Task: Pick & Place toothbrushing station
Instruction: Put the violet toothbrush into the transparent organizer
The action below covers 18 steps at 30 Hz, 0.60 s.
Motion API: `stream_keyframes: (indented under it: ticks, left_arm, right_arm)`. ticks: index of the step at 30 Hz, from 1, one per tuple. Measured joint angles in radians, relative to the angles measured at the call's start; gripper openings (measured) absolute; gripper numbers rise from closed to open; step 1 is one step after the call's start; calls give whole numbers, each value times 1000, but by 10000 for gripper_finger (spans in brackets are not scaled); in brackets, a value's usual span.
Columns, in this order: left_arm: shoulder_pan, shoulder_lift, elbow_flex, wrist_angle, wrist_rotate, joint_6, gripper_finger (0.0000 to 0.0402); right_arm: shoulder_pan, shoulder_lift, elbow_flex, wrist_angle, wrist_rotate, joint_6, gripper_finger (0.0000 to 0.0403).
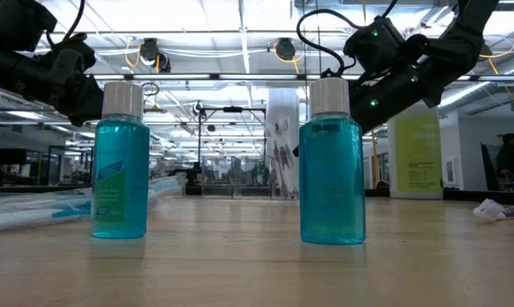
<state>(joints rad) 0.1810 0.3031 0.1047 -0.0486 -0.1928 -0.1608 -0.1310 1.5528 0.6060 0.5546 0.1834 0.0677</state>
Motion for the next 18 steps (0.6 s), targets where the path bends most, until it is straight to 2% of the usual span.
stream_keyframes:
  ticks: [11,15,18]
  left_arm:
    - [0,0,0,0,0,0,37]
    - [0,0,0,0,0,0,37]
    - [0,0,0,0,0,0,37]
  right_arm:
    - [6,-4,0,-22,-17,-5,183]
    - [38,-80,-1,-54,-87,-47,183]
    - [85,-168,0,-177,-116,-63,183]
